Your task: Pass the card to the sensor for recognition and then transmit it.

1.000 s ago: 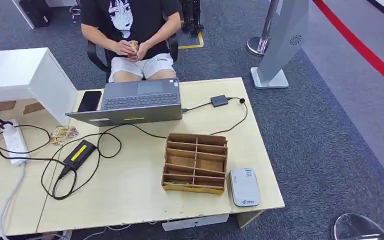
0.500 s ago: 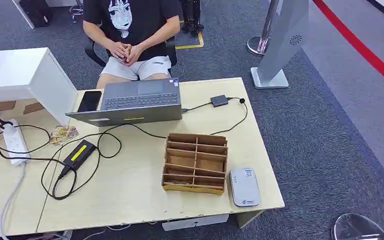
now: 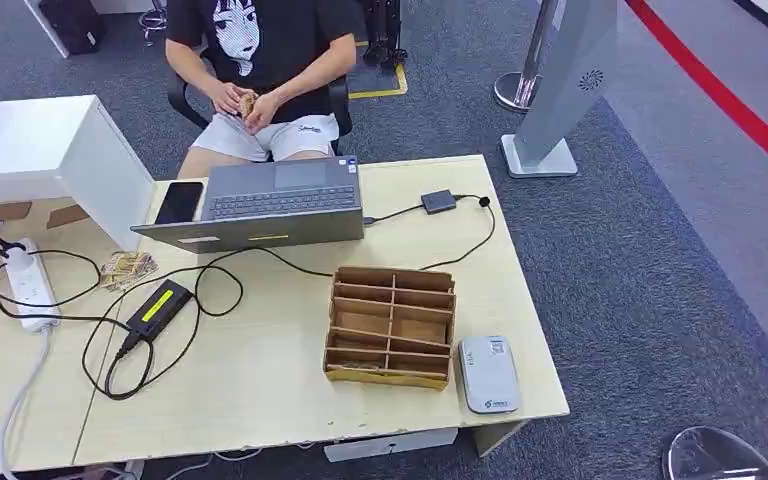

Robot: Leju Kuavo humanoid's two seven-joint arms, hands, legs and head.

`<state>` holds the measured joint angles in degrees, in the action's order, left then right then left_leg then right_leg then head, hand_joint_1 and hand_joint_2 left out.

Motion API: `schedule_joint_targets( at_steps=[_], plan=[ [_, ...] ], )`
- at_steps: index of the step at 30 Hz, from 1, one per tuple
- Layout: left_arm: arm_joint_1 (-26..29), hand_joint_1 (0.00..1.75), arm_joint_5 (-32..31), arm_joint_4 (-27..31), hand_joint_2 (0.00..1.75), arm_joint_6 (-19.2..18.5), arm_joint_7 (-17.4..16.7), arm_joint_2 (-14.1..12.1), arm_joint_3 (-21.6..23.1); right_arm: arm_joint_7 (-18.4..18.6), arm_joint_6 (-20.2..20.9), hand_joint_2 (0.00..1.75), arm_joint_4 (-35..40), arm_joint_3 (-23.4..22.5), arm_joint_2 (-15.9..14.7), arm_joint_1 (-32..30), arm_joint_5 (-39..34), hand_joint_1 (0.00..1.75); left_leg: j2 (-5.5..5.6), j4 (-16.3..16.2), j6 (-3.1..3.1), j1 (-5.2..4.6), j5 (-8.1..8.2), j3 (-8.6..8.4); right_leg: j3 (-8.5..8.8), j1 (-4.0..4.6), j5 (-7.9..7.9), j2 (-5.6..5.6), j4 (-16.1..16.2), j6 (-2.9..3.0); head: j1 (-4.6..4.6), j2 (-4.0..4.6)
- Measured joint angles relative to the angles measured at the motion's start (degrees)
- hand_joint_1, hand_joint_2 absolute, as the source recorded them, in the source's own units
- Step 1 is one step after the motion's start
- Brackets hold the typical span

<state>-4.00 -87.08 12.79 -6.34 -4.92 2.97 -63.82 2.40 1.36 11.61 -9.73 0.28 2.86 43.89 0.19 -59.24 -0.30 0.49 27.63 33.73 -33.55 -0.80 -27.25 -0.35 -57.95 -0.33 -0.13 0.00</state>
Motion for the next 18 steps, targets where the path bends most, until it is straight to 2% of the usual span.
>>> schedule_joint_targets(
  at_steps=[2, 4, 5, 6, 7, 8, 18],
  plan=[
    [0.0, 1.31, 0.0, 0.0, 1.75, 0.0, 0.1, 0.0, 0.0, 0.0, 0.0, 1.75, 0.0, -0.1, 0.0, 0.0, 0.0, 1.47, 0.0, 0.0, 0.0, 0.0, 0.0, 0.0, 0.0, 0.0, 0.0, 0.0, 0.0, 0.0, 0.0, 0.0],
    [0.0, 0.98, 0.0, 0.0, 1.75, 0.0, 0.1, 0.0, 0.0, 0.0, 0.0, 1.75, 0.0, -0.1, 0.0, 0.0, 0.0, 1.43, 0.0, 0.0, 0.0, 0.0, 0.0, 0.0, 0.0, 0.0, 0.0, 0.0, 0.0, 0.0, 0.0, 0.0],
    [0.0, 0.87, 0.0, 0.0, 1.75, 0.0, 0.1, 0.0, 0.0, 0.0, 0.0, 1.75, 0.0, -0.1, 0.0, 0.0, 0.0, 1.4, 0.0, 0.0, 0.0, 0.0, 0.0, 0.0, 0.0, 0.0, 0.0, 0.0, 0.0, 0.0, 0.0, 0.0],
    [0.0, 0.72, 0.0, 0.0, 1.75, 0.0, 0.1, 0.0, 0.0, 0.0, 0.0, 1.75, 0.0, -0.1, 0.0, 0.0, 0.0, 0.51, 0.0, 0.0, 0.0, 0.0, 0.0, 0.0, 0.0, 0.0, 0.0, 0.0, 0.0, 0.0, 0.0, 0.0],
    [0.0, 0.47, 0.0, 0.0, 1.75, 0.0, 0.1, 0.0, 0.0, 0.0, 0.0, 1.75, 0.0, -0.1, 0.0, 0.0, 0.0, 0.0, 0.0, 0.0, 0.0, 0.0, 0.0, 0.0, 0.0, 0.0, 0.0, 0.0, 0.0, 0.0, 0.0, 0.0],
    [0.0, 0.03, 0.0, 0.0, 1.75, 0.0, 0.1, 0.0, 0.0, 0.0, 0.0, 1.75, 0.0, -0.2, 0.0, 0.0, 0.0, 0.0, 0.0, 0.0, 0.0, 0.0, 0.0, 0.0, 0.0, 0.0, 0.0, 0.0, 0.0, 0.0, 0.0, 0.0],
    [0.0, 0.0, 0.0, 0.0, 1.75, 0.3, 0.1, 0.0, 0.0, -0.2, -0.3, 1.75, 0.0, -1.3, 0.0, 0.0, 2.1, 0.0, 0.0, 0.0, 0.0, 0.0, 0.0, 0.0, 0.0, 0.0, 0.0, 0.0, 0.0, 0.0, 0.0, -0.02]
  ],
)
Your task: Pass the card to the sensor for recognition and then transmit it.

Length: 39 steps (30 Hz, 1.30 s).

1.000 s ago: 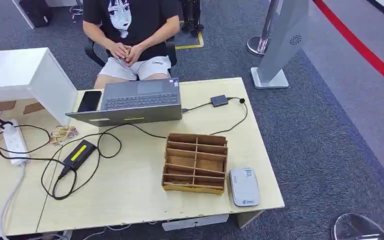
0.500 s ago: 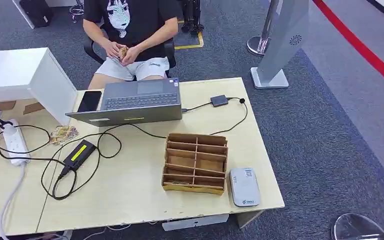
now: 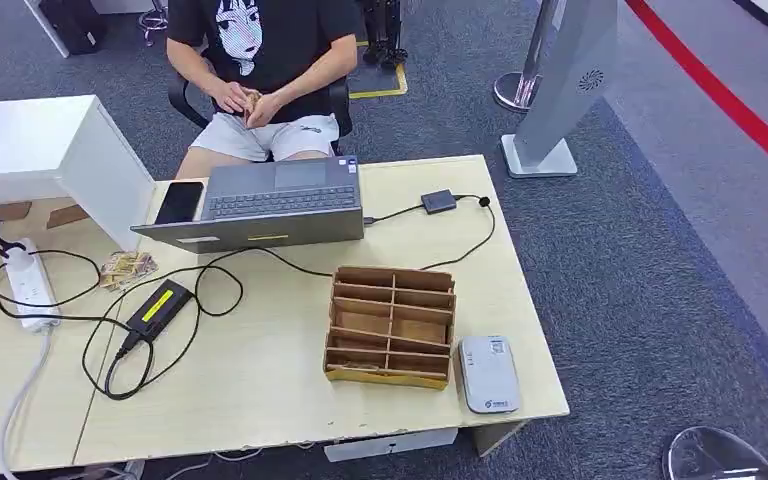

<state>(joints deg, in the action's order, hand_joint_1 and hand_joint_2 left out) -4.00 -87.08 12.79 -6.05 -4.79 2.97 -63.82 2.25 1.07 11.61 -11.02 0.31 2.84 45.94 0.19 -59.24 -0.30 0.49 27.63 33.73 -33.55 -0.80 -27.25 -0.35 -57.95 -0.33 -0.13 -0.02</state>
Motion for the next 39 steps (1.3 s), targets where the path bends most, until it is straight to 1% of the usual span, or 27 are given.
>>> schedule_joint_targets(
  at_steps=[13, 14, 15, 16, 17, 21, 24, 25, 28, 31, 32, 33, 37, 38, 39],
  plan=[
    [0.0, 0.0, 0.0, 0.0, 1.75, 0.3, 0.0, 0.0, 0.0, 0.1, -0.1, 1.75, 0.0, -1.1, 0.1, 0.0, 0.7, 0.0, 0.0, 0.0, 0.0, 0.0, 0.0, 0.0, 0.0, 0.0, 0.0, 0.0, 0.0, 0.0, 0.0, 0.02],
    [0.0, 0.24, 0.0, 0.0, 1.75, 0.3, 0.0, 0.0, 0.0, 0.1, -0.2, 1.75, 0.0, -1.2, 0.1, 0.0, 0.7, 0.0, 0.0, 0.0, 0.0, 0.0, 0.0, 0.0, 0.0, 0.0, 0.0, 0.0, 0.0, 0.0, 0.0, 0.02],
    [0.0, 1.75, 0.0, 0.0, 1.75, 0.3, 0.0, 0.0, 0.0, 0.1, -0.2, 1.75, 0.0, -1.2, 0.1, 0.0, 0.7, 0.02, 0.0, 0.0, 0.0, 0.0, 0.0, 0.0, 0.0, 0.0, 0.0, 0.0, 0.0, 0.0, 0.0, 0.02],
    [0.0, 1.75, 0.0, 0.0, 1.75, 0.3, 0.0, 0.0, 0.0, 0.1, -0.1, 1.75, 0.0, -1.3, 0.1, 0.0, 0.7, 0.7, 0.0, 0.0, 0.0, 0.0, 0.0, 0.0, 0.0, 0.0, 0.0, 0.0, 0.0, 0.0, 0.0, 0.02],
    [0.0, 1.75, 0.0, 0.0, 1.75, 0.2, 0.0, 0.0, 0.0, 0.1, -0.1, 1.75, 0.0, -1.4, 0.1, 0.0, 0.9, 1.29, 0.0, 0.0, 0.0, 0.0, 0.0, 0.0, 0.0, 0.0, 0.0, 0.0, 0.0, 0.0, 0.0, 0.02],
    [0.0, 1.75, 0.0, 0.0, 1.75, -1.1, 0.2, 0.0, 0.0, 0.1, 0.1, 1.75, 0.0, -1.5, 0.2, 0.0, 1.0, 1.33, 0.0, 0.0, 0.0, 0.0, 0.0, 0.0, 0.0, 0.0, 0.0, 0.0, 0.0, 0.0, 0.0, 0.02],
    [0.0, 1.75, 0.0, 0.0, 1.75, -1.0, 0.2, 0.1, 0.0, 0.1, 0.3, 1.75, 0.0, -1.5, 0.2, 0.0, 1.0, 1.4, 0.0, 0.0, 0.0, 0.0, 0.0, 0.0, 0.0, 0.0, 0.0, 0.0, 0.0, 0.0, 0.0, 0.02],
    [0.0, 1.75, 0.0, 0.0, 1.75, -0.9, 0.2, 0.1, 0.0, 0.1, 0.3, 1.75, 0.0, -1.5, 0.2, 0.0, 1.0, 1.38, 0.0, 0.0, 0.0, 0.0, 0.0, 0.0, 0.0, 0.0, 0.0, 0.0, 0.0, 0.0, -0.02, 0.02],
    [0.0, 1.75, 0.0, 0.0, 1.75, -0.7, 0.2, 0.0, 0.0, 0.0, 0.4, 1.75, 0.0, -1.6, 0.2, 0.0, 1.6, 1.4, 0.0, 0.0, 0.0, 0.0, 0.0, 0.0, 0.0, 0.0, 0.0, 0.0, 0.0, 0.0, 0.0, 0.0],
    [0.0, 1.64, 0.0, 0.0, 1.75, -0.7, 0.2, 0.1, 0.0, 0.0, 0.5, 1.75, 0.0, -2.0, 0.2, 0.0, 1.9, 1.34, 0.0, 0.0, 0.0, 0.0, 0.0, 0.0, 0.0, 0.0, 0.0, 0.0, 0.0, 0.0, 0.0, 0.0],
    [0.0, 1.61, 0.0, 0.0, 1.75, -0.7, 0.2, 0.1, 0.0, 0.0, 0.5, 1.75, 0.0, -2.0, 0.2, 0.0, 1.9, 1.36, 0.0, 0.0, 0.0, 0.0, 0.0, 0.0, 0.0, 0.0, 0.0, 0.0, 0.0, 0.0, 0.0, 0.02],
    [0.0, 1.55, 0.0, 0.0, 1.75, -0.7, 0.2, 0.1, 0.0, 0.0, 0.5, 1.75, 0.0, -2.0, 0.2, 0.0, 1.9, 1.29, 0.0, 0.0, 0.0, 0.0, 0.0, 0.0, 0.0, 0.0, 0.0, 0.0, 0.0, 0.0, 0.0, 0.02],
    [0.0, 1.55, 0.0, 0.0, 1.75, -0.6, 0.2, 0.0, 0.0, 0.0, 0.5, 1.75, 0.0, -2.1, 0.2, 0.0, 1.9, 1.29, 0.0, 0.0, 0.0, 0.0, 0.0, 0.0, 0.0, 0.0, 0.0, 0.0, 0.0, 0.0, 0.0, 0.02],
    [0.0, 1.47, 0.0, 0.0, 1.75, -0.6, 0.2, 0.0, 0.0, 0.0, 0.5, 1.75, 0.0, -2.1, 0.2, 0.0, 1.9, 1.12, 0.0, 0.0, 0.0, 0.0, 0.0, 0.0, 0.0, 0.0, 0.0, 0.0, 0.0, 0.0, 0.0, 0.02],
    [0.0, 1.41, 0.0, 0.0, 1.75, -0.6, 0.2, 0.0, 0.0, 0.0, 0.5, 1.75, 0.0, -2.1, 0.2, 0.0, 1.9, 0.79, 0.0, 0.0, 0.0, 0.0, 0.0, 0.0, 0.0, 0.0, 0.0, 0.0, 0.0, 0.0, 0.0, 0.02]
  ],
)
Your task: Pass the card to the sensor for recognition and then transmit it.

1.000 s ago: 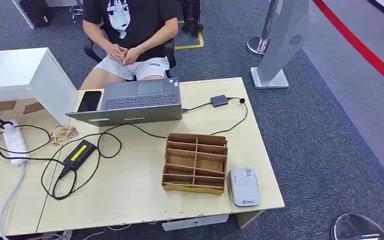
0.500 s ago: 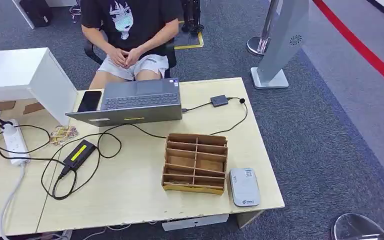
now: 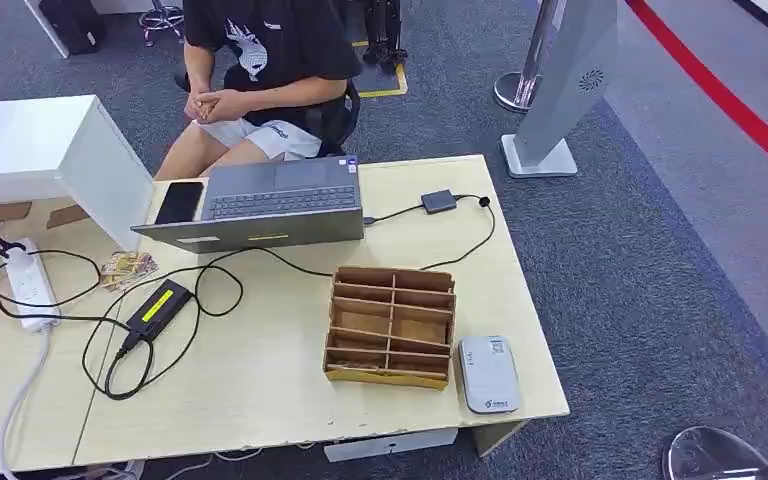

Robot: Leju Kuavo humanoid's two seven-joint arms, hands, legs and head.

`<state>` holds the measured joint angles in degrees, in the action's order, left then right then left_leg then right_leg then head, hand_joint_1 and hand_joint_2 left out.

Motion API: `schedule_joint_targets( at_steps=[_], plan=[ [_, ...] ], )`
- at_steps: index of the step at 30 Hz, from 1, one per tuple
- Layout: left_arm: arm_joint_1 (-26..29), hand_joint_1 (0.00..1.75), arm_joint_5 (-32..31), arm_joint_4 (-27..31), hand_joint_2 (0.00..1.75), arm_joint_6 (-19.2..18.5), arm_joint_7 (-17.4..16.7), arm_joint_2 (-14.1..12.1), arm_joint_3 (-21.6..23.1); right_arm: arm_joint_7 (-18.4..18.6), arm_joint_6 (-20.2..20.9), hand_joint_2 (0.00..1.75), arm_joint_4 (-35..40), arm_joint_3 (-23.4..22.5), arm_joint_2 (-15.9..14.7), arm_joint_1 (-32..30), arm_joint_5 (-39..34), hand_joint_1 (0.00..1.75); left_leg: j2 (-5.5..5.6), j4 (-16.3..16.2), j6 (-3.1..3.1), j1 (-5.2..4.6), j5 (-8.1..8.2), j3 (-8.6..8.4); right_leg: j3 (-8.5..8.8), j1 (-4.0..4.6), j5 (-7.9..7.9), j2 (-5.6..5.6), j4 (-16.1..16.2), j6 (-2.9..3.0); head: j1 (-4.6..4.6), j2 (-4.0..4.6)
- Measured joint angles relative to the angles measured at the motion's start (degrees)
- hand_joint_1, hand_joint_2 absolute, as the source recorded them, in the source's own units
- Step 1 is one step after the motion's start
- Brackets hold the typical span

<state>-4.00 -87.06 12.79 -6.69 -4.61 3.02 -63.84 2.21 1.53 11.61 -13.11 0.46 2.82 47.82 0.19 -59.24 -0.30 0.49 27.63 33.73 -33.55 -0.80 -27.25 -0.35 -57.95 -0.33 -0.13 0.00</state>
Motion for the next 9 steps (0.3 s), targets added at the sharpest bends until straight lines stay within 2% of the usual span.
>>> schedule_joint_targets(
  at_steps=[1, 2, 3, 9],
  plan=[
    [0.0, 0.77, 0.0, 0.0, 1.75, 0.0, 0.0, 0.0, 0.0, 0.0, 0.0, 1.75, 0.0, 0.0, 0.0, 0.0, 0.0, 0.02, 0.0, 0.0, 0.0, 0.0, 0.0, 0.0, 0.0, 0.0, 0.0, 0.0, 0.0, 0.0, 0.0, 0.0],
    [0.0, 0.09, 0.0, 0.0, 1.75, 0.0, 0.0, 0.0, 0.0, 0.0, 0.0, 1.75, 0.0, 0.0, 0.0, 0.0, 0.0, 0.0, 0.0, 0.0, 0.0, 0.0, 0.0, 0.0, 0.0, 0.0, 0.0, 0.0, 0.0, 0.0, 0.0, 0.0],
    [0.0, 0.0, 0.0, 0.0, 1.75, 0.2, 0.0, 0.0, 0.0, 0.0, 0.0, 1.75, 0.0, -0.1, 0.0, 0.0, 0.2, 0.0, 0.0, 0.0, 0.0, 0.0, 0.0, 0.0, 0.0, 0.0, 0.0, 0.0, 0.0, 0.0, 0.0, 0.0],
    [0.0, 0.0, 0.0, 0.0, 1.75, 1.0, 0.0, 0.0, 0.0, 0.1, -0.9, 1.75, 0.0, -0.9, 0.1, 0.0, 1.2, 0.0, 0.0, 0.0, 0.0, 0.0, 0.0, 0.0, 0.0, 0.0, 0.0, 0.0, 0.0, 0.0, 0.0, 0.0]
  ],
)
